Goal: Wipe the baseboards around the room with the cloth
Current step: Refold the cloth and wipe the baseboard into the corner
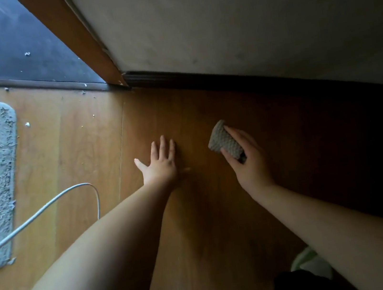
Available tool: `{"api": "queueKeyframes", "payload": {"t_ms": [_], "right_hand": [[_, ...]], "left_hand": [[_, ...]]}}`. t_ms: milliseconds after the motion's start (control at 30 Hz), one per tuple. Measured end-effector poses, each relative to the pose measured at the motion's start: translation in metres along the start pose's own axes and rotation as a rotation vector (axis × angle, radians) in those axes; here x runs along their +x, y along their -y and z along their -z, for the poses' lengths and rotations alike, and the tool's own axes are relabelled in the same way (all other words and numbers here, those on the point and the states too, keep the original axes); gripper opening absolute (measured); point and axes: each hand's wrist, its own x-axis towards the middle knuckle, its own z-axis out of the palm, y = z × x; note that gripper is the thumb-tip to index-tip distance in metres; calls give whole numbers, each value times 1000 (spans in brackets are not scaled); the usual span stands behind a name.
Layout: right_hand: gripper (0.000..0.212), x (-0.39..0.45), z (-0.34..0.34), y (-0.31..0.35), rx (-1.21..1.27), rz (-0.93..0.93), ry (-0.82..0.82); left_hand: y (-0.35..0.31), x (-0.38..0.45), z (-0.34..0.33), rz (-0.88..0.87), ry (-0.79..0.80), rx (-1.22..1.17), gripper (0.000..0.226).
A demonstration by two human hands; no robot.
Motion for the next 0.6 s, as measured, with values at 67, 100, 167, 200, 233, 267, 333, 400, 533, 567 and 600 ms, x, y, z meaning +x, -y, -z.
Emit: {"api": "queueKeyframes", "payload": {"t_ms": [67, 100, 167, 200, 233, 267, 333, 400, 533, 567, 600], "right_hand": [[54, -24, 11, 5, 14, -34, -42], [54, -37, 18, 9, 33, -61, -62], [54, -61, 32, 20, 92, -116, -131], [54, -74, 38, 29, 131, -160, -167], [54, -85, 42, 36, 143, -196, -204], [54, -99, 50, 43, 145, -226, -258], [56, -120, 65, 57, 155, -274, -354], [57, -139, 84, 73, 185, -348, -408], [56, -170, 120, 101, 245, -395, -477], [56, -174, 126, 105, 254, -403, -499], [56, -180, 133, 109, 259, -416, -533]], "left_hand": [[2, -30, 1, -11, -9, 42, 85], [1, -48, 1, -31, -16, 66, 82], [-5, -78, 6, -91, -43, 97, 78], [-9, -94, 16, -121, -44, 103, 77], [-14, -107, 25, -148, -33, 96, 75], [-22, -122, 33, -178, -26, 101, 74], [-35, -146, 45, -232, -66, 130, 72], [-49, -173, 62, -282, -114, 245, 72], [-73, -226, 84, -464, -146, 537, 74], [-79, -235, 88, -468, -135, 532, 73], [-88, -243, 92, -463, -122, 519, 72]]}}
